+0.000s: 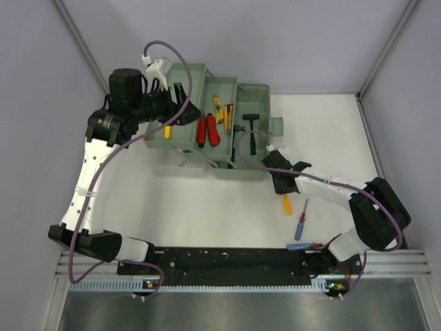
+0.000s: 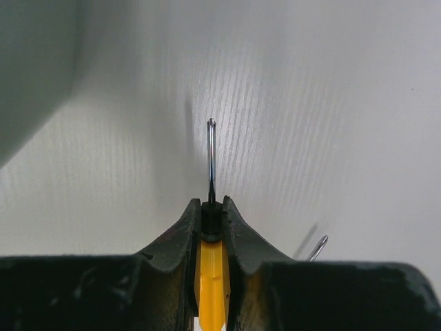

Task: Pack the tool kit

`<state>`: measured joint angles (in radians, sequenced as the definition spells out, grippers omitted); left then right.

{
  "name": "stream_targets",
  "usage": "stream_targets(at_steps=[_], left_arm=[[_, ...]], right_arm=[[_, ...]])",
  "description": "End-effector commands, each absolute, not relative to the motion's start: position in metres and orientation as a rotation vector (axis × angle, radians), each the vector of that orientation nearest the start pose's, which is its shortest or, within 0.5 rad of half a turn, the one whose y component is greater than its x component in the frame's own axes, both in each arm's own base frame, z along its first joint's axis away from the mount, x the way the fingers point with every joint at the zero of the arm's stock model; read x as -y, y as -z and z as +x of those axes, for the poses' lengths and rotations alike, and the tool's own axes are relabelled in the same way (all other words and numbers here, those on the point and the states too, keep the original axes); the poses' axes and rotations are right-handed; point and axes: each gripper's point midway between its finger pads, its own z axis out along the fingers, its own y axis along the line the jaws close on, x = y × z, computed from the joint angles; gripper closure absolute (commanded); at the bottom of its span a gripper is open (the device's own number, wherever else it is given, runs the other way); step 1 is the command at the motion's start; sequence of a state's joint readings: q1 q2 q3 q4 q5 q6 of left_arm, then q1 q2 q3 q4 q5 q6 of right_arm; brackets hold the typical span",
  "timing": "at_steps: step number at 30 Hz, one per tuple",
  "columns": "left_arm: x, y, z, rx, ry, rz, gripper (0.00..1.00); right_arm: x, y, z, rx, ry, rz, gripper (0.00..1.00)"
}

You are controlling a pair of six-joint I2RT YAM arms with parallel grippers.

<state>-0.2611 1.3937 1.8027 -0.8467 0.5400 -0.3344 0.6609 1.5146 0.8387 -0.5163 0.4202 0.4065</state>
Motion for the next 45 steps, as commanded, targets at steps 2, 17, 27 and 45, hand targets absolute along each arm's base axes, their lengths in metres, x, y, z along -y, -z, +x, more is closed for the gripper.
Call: stream_targets(at_steps=[2, 17, 27, 45], left_arm=[[0.201, -0.414, 0.302, -1.96, 1.035, 0.348, 0.32], [0.254, -0.38, 0.269, -1.951, 1.275, 0.483, 0.29], [0.299, -0.39, 0.243, -1.835, 1.462, 0.589, 0.25], [0.338, -0.379, 0.196, -1.827, 1.653, 0.751, 0.22]], right_arm=[[-0.153, -0.103, 0.287, -2.413, 0.07, -0.113, 1.0], [-0.203, -0.249, 0.257, -2.208, -0.672, 0.049, 1.0], [-0.238, -0.358, 0.246, -1.901, -1.126, 0.088, 1.0], [-0.246, -0.421, 0.248, -1.646, -1.329, 0.143, 1.0]])
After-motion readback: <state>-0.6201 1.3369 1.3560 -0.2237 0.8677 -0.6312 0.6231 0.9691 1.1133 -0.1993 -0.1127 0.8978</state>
